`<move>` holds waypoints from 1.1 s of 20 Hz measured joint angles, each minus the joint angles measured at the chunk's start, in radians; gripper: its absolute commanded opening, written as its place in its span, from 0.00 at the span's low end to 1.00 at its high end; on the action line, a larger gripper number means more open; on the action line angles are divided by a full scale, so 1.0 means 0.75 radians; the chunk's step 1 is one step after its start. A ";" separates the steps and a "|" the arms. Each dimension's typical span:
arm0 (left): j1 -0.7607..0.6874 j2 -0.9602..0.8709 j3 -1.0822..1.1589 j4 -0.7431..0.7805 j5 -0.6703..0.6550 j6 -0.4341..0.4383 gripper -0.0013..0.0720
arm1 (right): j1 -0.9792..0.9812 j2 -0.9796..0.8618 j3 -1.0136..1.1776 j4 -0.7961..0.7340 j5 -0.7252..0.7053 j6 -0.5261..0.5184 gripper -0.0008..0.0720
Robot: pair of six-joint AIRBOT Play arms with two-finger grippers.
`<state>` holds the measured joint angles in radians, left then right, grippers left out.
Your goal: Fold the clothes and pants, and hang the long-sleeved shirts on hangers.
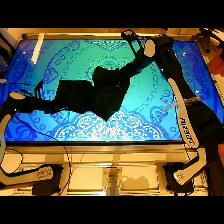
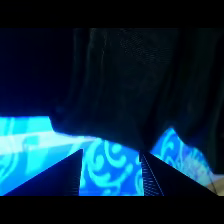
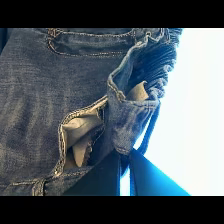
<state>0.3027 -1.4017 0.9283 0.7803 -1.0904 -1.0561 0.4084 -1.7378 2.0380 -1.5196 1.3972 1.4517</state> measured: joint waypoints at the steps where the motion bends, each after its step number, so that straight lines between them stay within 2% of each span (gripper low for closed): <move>1: -0.003 -0.024 0.018 0.000 0.024 0.012 0.59 | -0.002 0.000 -0.001 0.001 0.009 -0.001 0.05; 7: -0.029 -0.083 0.066 0.057 0.144 0.060 0.61 | -0.004 0.002 -0.001 0.030 0.031 -0.002 0.04; 14: -0.158 -0.110 0.073 0.104 0.174 0.112 0.60 | -0.004 0.002 -0.001 0.068 0.036 -0.002 0.05; 15: -0.179 -0.111 0.073 0.106 0.162 0.124 0.42 | -0.004 0.002 -0.001 0.069 0.036 -0.002 0.04; 16: -0.197 -0.112 0.073 0.106 0.147 0.133 0.10 | -0.004 0.002 -0.001 0.070 0.037 -0.002 0.05; 17: -0.211 -0.113 0.073 0.105 0.119 0.141 0.05 | -0.004 0.002 -0.001 0.070 0.037 -0.002 0.05; 22: -0.169 -0.096 0.142 0.100 -0.133 0.121 0.05 | -0.033 0.005 0.007 0.054 0.092 -0.028 0.04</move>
<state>0.1761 -1.4734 1.0351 0.8555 -1.1900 -0.9657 0.3840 -1.7340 2.0430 -1.4788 1.4658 1.4307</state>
